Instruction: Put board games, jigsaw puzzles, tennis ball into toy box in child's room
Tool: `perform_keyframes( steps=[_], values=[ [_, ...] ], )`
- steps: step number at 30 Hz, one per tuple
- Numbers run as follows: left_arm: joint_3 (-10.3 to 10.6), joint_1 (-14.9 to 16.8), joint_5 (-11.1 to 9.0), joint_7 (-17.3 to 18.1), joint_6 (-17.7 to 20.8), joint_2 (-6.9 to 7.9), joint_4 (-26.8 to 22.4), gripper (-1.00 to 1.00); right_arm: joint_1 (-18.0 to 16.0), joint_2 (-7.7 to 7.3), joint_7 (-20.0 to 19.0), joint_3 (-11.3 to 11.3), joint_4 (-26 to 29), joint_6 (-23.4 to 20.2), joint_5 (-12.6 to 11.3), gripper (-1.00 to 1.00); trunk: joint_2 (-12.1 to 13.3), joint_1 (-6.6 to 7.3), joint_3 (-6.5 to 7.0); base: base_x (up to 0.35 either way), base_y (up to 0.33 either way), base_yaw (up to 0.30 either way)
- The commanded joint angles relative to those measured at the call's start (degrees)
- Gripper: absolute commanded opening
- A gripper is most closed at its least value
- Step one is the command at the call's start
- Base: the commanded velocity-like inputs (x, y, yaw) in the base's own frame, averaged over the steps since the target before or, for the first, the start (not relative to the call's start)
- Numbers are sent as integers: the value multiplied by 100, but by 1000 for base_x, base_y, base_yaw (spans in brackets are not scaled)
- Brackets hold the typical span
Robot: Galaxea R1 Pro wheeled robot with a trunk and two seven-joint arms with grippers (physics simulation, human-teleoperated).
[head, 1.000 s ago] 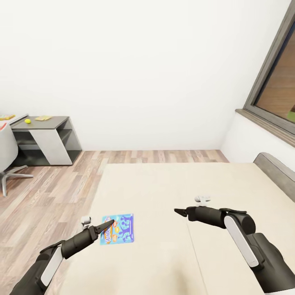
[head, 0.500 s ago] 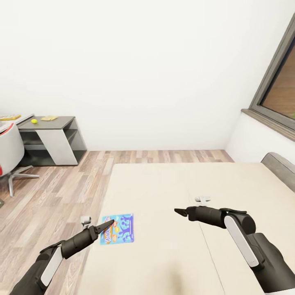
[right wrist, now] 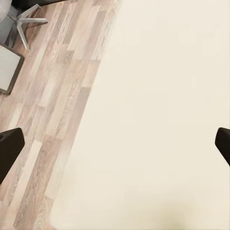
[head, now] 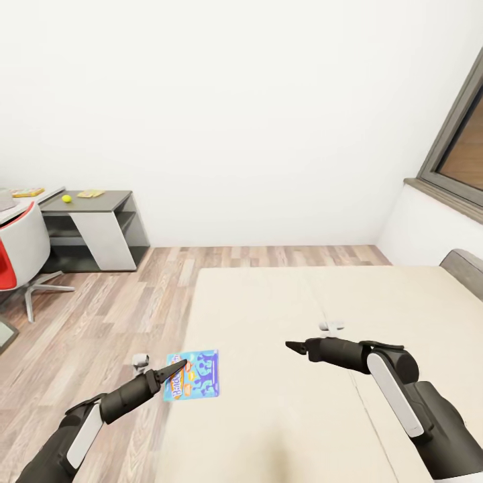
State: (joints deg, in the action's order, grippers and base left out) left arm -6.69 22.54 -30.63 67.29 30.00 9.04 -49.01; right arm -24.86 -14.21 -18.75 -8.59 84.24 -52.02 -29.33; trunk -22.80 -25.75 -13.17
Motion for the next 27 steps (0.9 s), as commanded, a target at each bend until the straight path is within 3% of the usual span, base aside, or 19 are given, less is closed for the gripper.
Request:
perform_keyframes(
  steps=[1, 27],
  values=[
    [1, 4, -31, 21, 59, 1, 0, -100, -7, -3, -32, -2, 5, -19, 33, 100, -11, -3, -11, 0, 268, 0],
    [1, 4, -22, 110, 55, 1, -2, -100, -8, -3, -32, 0, 5, -19, 40, 100, -11, -3, -11, 0, 268, 0]
  ],
)
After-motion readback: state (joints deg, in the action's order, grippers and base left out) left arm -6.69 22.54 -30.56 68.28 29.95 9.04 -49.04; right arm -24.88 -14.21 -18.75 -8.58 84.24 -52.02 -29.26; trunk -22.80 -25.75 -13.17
